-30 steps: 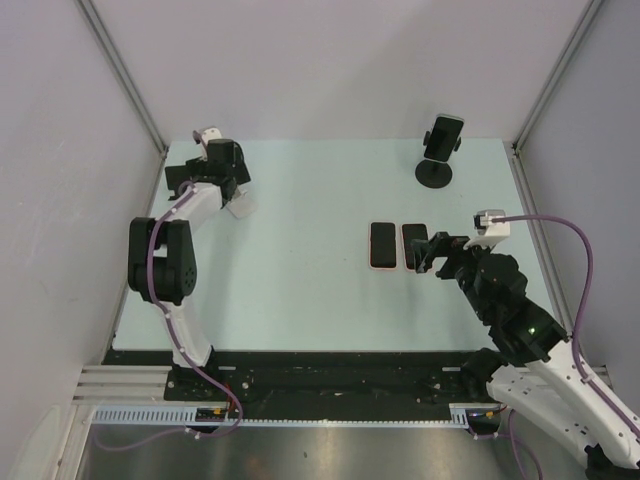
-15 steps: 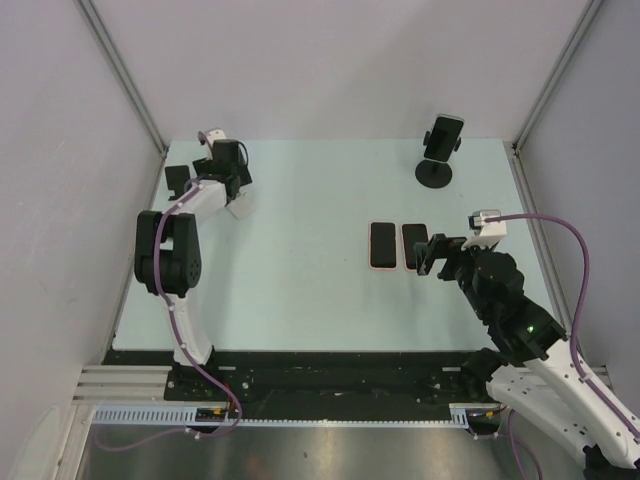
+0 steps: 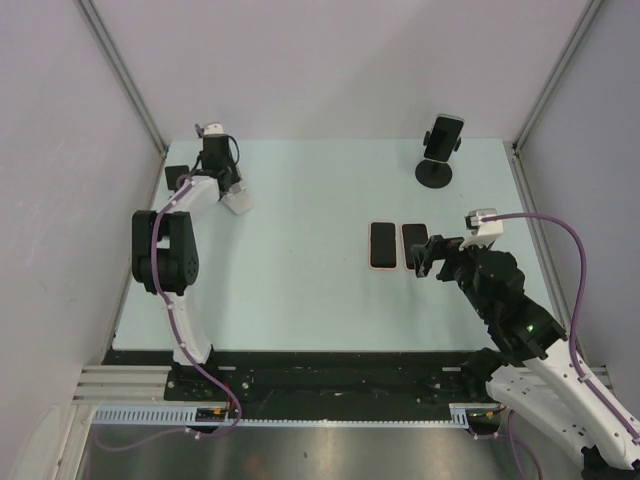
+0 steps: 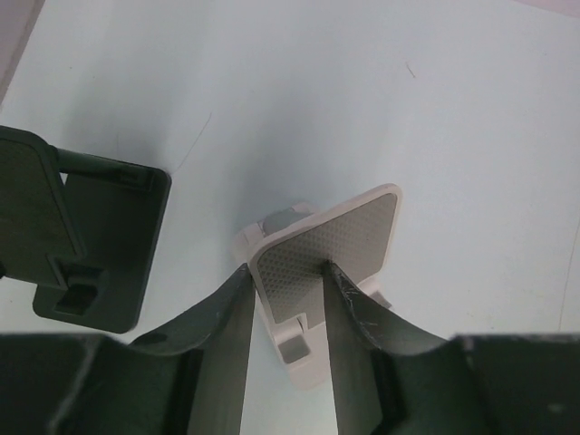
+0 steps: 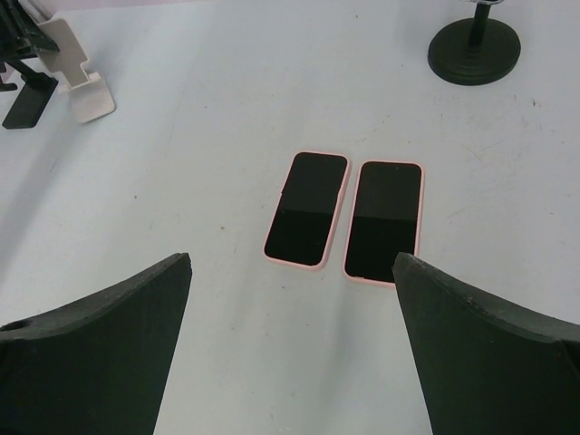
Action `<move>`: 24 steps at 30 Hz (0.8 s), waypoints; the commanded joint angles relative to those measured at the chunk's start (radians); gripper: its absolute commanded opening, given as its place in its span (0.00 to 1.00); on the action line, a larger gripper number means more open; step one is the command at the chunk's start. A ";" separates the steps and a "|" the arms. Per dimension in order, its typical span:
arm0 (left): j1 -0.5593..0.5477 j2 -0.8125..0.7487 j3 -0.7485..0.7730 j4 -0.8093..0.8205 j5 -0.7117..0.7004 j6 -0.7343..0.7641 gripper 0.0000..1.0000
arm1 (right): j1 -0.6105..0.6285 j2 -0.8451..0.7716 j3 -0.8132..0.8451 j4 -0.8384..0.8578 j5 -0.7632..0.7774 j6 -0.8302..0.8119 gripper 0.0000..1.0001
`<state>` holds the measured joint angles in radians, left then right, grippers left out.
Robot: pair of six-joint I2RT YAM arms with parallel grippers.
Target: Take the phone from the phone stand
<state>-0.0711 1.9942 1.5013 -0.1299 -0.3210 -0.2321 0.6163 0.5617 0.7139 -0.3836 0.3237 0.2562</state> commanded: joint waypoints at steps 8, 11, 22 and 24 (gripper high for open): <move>0.068 -0.043 -0.001 0.006 0.028 0.057 0.61 | -0.013 0.010 0.001 0.040 -0.043 -0.020 0.99; 0.068 -0.052 0.000 0.006 0.013 0.053 0.67 | -0.015 0.010 0.001 0.041 -0.046 -0.021 0.99; 0.068 -0.138 -0.055 0.004 0.060 0.017 0.76 | -0.020 0.007 0.001 0.040 -0.051 -0.020 0.99; 0.068 -0.178 -0.081 0.004 0.071 -0.002 0.76 | -0.020 0.007 0.001 0.040 -0.051 -0.020 0.99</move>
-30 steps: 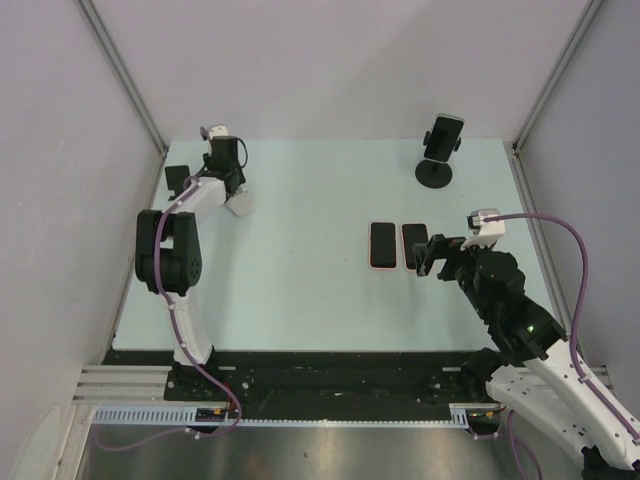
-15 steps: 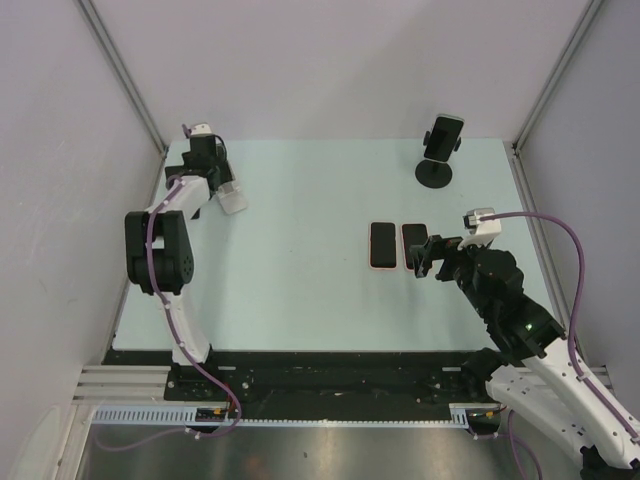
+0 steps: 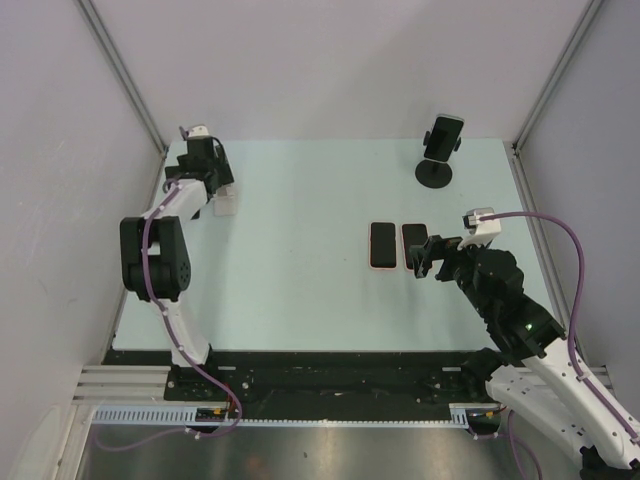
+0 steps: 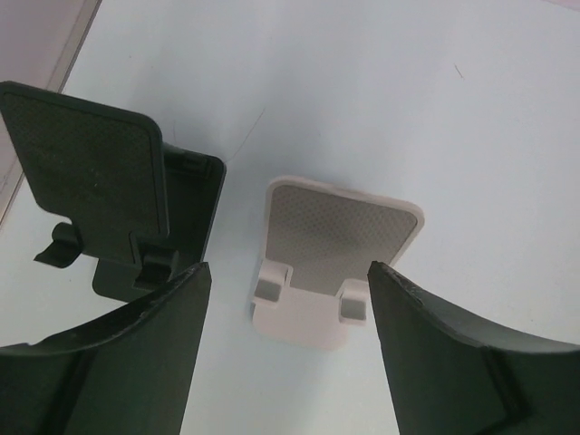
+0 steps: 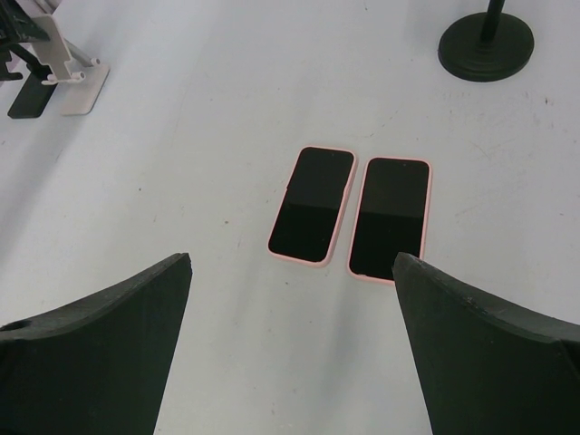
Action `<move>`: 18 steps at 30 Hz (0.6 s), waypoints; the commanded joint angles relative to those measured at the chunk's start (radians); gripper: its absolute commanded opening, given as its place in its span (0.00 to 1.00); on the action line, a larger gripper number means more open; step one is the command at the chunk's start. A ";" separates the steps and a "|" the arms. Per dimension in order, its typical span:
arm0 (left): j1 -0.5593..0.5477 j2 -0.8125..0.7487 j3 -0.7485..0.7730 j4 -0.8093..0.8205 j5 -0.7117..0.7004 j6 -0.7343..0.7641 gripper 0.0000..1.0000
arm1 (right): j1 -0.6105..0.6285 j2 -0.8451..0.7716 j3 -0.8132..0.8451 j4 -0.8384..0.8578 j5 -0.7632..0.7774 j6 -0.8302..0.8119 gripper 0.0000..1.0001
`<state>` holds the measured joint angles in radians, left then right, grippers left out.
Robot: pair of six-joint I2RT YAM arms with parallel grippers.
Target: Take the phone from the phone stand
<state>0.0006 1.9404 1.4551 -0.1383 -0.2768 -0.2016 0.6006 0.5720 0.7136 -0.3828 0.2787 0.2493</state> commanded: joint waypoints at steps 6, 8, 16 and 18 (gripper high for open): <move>-0.065 -0.210 -0.067 0.014 0.039 -0.053 0.77 | -0.005 -0.001 0.001 0.038 -0.004 -0.010 0.99; -0.096 -0.213 -0.055 0.014 0.050 -0.042 0.77 | -0.005 -0.003 0.001 0.036 -0.004 -0.008 0.99; -0.177 -0.156 0.005 0.014 0.180 -0.032 0.78 | -0.007 -0.015 0.001 0.028 0.005 -0.005 0.98; -0.180 -0.114 0.030 0.012 0.243 -0.030 0.80 | -0.007 -0.014 0.001 0.028 0.004 -0.005 0.98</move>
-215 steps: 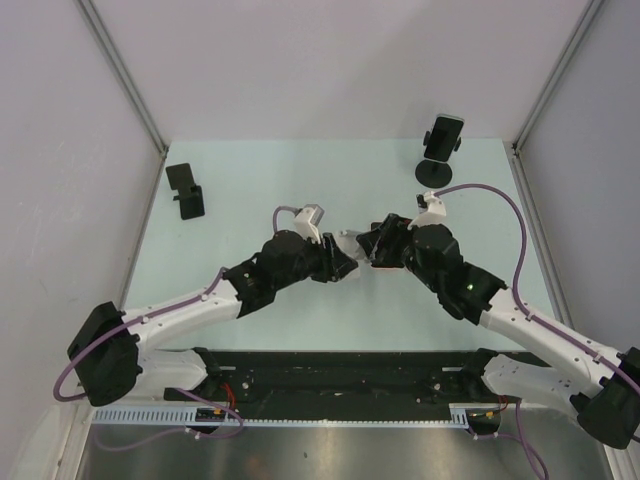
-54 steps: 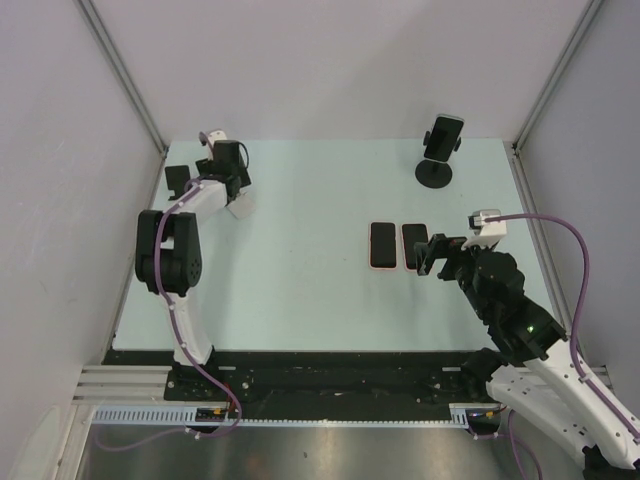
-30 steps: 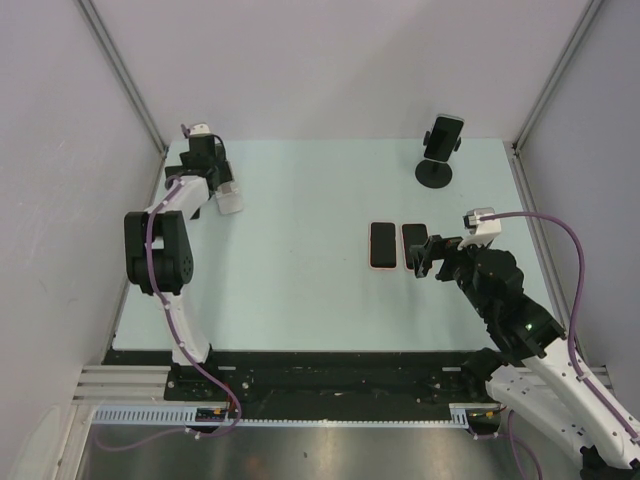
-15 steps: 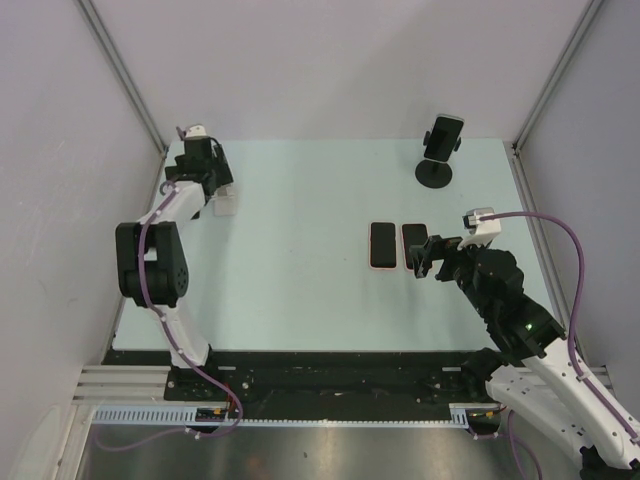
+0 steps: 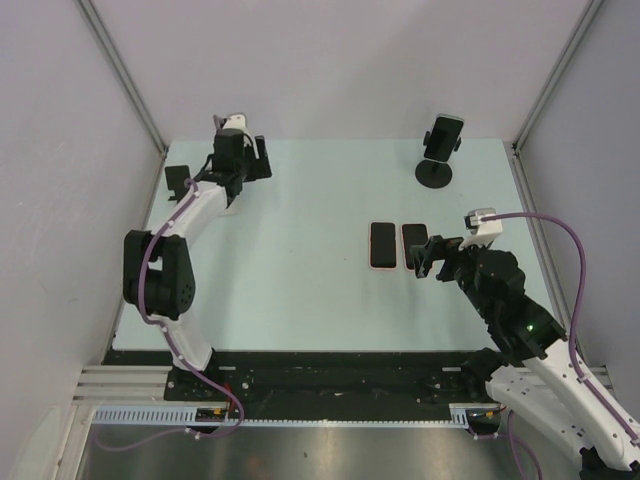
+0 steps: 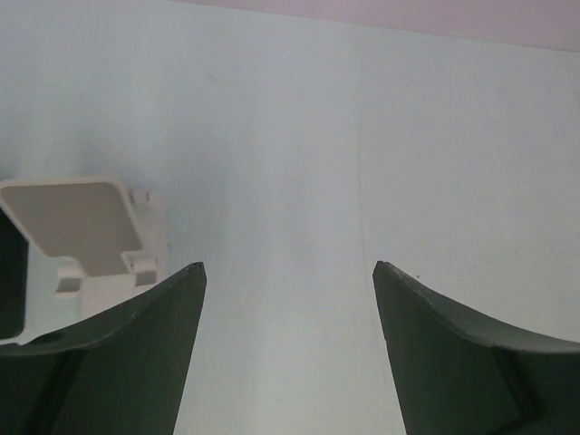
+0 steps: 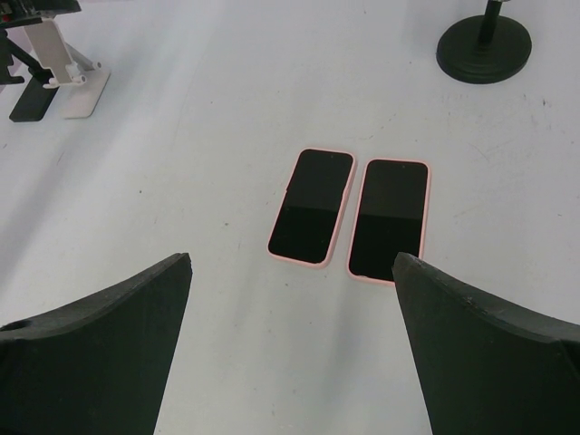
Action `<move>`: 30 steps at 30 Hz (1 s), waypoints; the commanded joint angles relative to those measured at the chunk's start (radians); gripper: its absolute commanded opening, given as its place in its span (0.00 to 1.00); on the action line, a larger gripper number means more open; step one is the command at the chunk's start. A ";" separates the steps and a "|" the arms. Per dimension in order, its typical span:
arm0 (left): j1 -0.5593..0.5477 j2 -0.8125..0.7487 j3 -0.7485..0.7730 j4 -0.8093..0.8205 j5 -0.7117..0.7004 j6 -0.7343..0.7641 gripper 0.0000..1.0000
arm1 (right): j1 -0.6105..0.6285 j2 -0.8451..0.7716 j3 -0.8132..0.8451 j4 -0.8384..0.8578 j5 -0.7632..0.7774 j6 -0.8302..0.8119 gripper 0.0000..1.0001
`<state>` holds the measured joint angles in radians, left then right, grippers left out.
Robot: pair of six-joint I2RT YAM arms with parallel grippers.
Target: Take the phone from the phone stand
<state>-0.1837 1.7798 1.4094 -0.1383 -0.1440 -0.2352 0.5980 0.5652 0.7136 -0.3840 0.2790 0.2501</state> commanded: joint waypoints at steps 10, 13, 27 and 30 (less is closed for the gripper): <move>0.006 0.234 0.154 -0.024 0.147 0.034 0.86 | -0.004 -0.002 0.001 0.027 0.009 -0.006 0.98; 0.010 0.268 0.171 -0.032 0.146 0.045 0.86 | -0.004 0.001 0.001 0.025 0.011 -0.006 0.98; 0.073 0.365 0.269 -0.129 0.109 0.020 0.89 | -0.010 0.030 0.001 0.039 -0.003 -0.011 0.98; 0.073 0.363 0.275 -0.141 0.077 0.042 0.90 | -0.012 0.027 0.001 0.039 -0.003 -0.011 0.98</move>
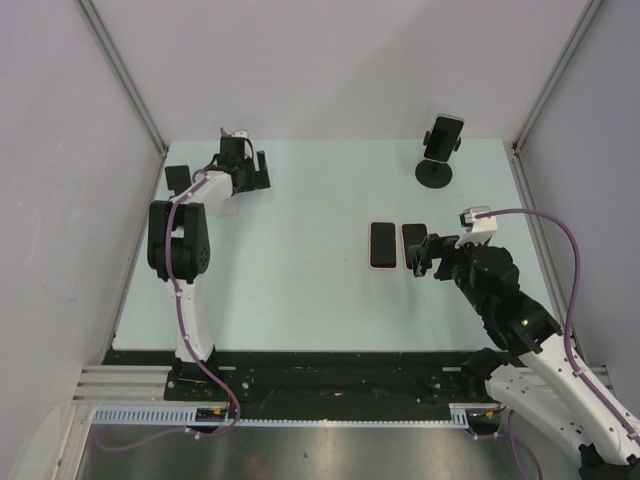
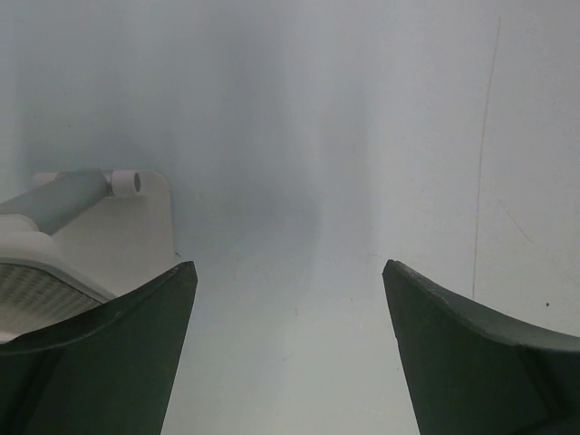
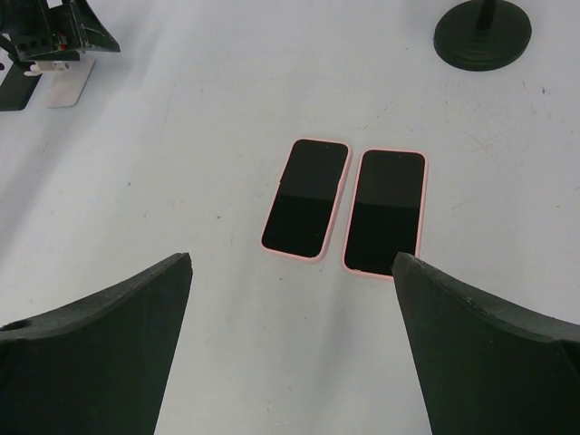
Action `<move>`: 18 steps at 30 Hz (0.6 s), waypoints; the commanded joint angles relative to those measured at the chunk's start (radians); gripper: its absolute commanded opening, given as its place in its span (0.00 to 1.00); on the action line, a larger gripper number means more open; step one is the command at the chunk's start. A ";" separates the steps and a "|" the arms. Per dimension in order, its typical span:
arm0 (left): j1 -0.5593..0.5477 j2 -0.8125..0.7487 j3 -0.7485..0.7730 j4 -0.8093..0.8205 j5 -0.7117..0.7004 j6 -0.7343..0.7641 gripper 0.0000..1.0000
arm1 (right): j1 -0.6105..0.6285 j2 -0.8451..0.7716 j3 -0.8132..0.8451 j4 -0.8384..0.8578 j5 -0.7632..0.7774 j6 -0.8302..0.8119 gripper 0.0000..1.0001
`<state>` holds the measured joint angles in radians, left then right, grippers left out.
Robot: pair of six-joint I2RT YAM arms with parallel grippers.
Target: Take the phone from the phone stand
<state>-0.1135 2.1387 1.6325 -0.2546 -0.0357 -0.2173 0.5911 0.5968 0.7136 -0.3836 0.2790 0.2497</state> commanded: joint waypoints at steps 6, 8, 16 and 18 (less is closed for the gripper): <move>0.003 -0.008 0.052 -0.041 -0.098 0.067 0.90 | -0.010 0.003 0.001 0.041 -0.015 -0.009 0.98; 0.003 -0.011 0.052 -0.044 -0.115 0.078 0.90 | -0.011 0.005 0.001 0.045 -0.018 -0.010 0.98; 0.003 -0.008 0.050 -0.055 -0.161 0.110 0.90 | -0.013 -0.006 0.001 0.037 -0.017 -0.007 0.98; 0.002 -0.010 0.049 -0.057 -0.148 0.107 0.90 | -0.014 -0.008 0.001 0.035 -0.018 -0.006 0.98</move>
<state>-0.1135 2.1407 1.6424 -0.3050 -0.1574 -0.1474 0.5812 0.5991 0.7136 -0.3828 0.2676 0.2497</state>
